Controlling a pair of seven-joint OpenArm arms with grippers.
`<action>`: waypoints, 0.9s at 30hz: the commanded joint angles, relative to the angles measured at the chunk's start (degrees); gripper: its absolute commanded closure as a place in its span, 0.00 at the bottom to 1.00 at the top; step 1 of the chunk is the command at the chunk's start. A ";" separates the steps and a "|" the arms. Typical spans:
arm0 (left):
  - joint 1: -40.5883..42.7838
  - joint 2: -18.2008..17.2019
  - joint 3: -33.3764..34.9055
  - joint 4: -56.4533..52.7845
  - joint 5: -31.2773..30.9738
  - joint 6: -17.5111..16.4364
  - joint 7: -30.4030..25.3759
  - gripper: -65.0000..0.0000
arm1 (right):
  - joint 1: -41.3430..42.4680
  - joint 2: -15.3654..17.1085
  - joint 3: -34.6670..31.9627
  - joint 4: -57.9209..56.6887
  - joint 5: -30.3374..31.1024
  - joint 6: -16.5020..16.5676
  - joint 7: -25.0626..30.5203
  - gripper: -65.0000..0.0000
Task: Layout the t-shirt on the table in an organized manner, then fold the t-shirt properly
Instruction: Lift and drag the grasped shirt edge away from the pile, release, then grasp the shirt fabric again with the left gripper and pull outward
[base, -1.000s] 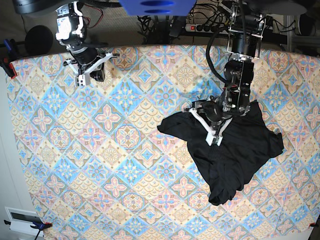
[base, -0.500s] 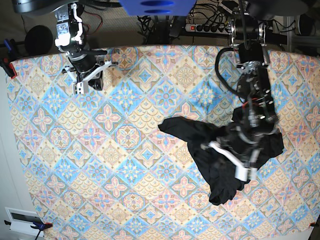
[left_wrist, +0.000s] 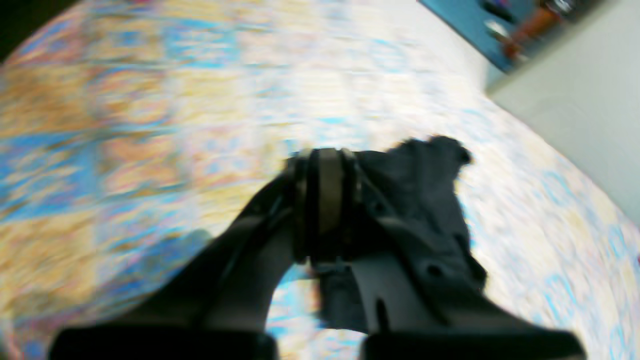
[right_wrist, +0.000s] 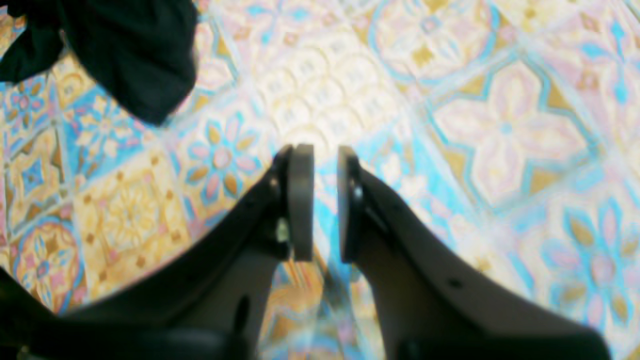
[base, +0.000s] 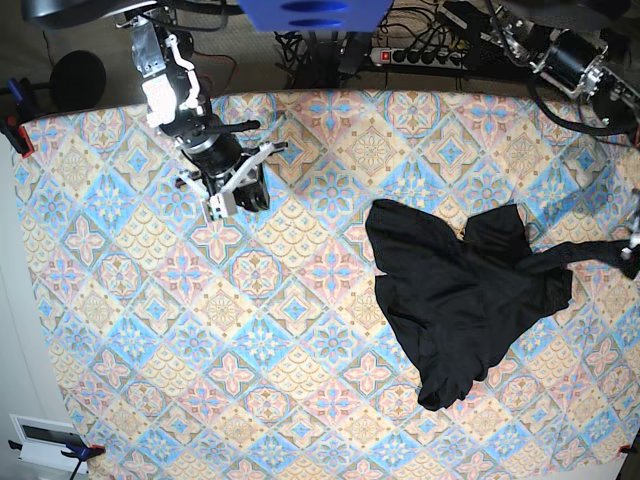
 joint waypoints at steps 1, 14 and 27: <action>0.50 -2.08 -1.96 -0.77 -0.31 -0.08 -1.44 1.00 | 1.39 0.13 -1.06 -0.04 0.18 0.36 1.50 0.87; 23.79 -5.07 6.83 -5.08 -0.57 -0.16 -1.35 0.88 | 8.52 0.13 -10.38 -4.44 0.09 0.45 -1.93 0.84; 19.40 -4.54 24.77 3.10 -17.72 0.45 -1.00 0.66 | 8.87 0.13 -10.29 -5.14 0.09 0.45 -1.93 0.83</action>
